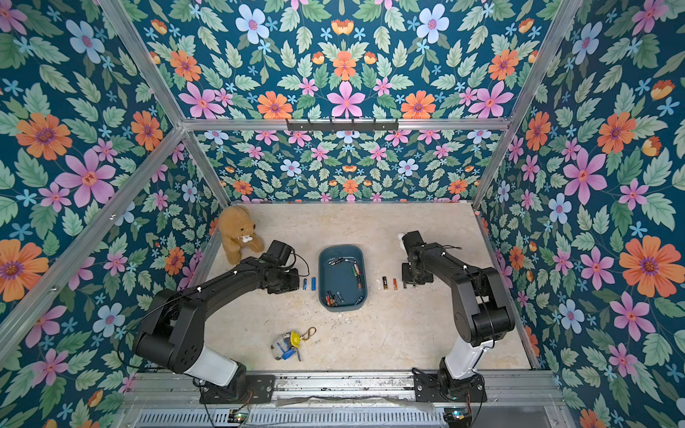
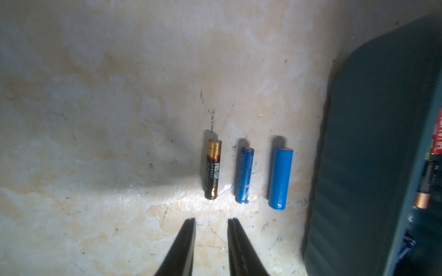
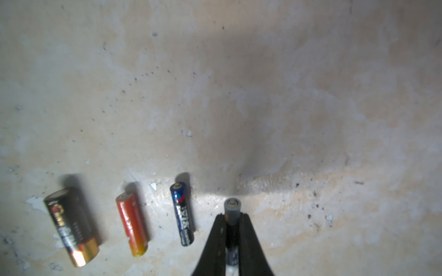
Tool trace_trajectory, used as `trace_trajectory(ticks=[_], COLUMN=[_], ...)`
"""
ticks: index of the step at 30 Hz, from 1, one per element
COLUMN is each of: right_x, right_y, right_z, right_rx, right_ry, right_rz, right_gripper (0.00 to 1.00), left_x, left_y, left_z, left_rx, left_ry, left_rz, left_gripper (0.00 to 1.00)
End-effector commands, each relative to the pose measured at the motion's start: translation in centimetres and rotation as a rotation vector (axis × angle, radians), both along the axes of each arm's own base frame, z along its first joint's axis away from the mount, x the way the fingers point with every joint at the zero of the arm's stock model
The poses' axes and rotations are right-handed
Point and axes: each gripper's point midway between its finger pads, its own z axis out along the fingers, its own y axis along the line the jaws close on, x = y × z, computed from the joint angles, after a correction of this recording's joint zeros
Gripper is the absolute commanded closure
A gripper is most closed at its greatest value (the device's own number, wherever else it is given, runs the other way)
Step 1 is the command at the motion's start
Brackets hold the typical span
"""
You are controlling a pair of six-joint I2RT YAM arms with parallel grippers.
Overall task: Take the batteries out of the storage box
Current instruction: Place the battery at the center of the board.
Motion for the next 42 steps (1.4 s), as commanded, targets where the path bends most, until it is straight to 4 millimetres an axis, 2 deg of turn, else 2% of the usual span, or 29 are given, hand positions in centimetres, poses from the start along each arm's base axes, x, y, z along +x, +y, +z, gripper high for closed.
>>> trace_trajectory(ticks=[1,26,42], right_x=[0.2,0.7,0.9], right_y=[0.1,0.3,0.4], right_z=[-0.1,-1.7,-1.6], right_rx=[0.0,-0.006,-0.005], right_ry=[-0.004,0.017,0.012], right_rz=[0.005,0.027,0.028], right_gripper=[0.87,0.87,0.82], left_x=[-0.2,-0.2,0.1], left_y=[0.3,0.3,0.2], left_z=[0.0,0.0,0.3], left_rx=[0.013,0.011,0.009], left_ry=[0.003,0.005,-0.001], left_rz=[0.002,0.008,0.008], left_gripper=[0.7,0.7,0.7])
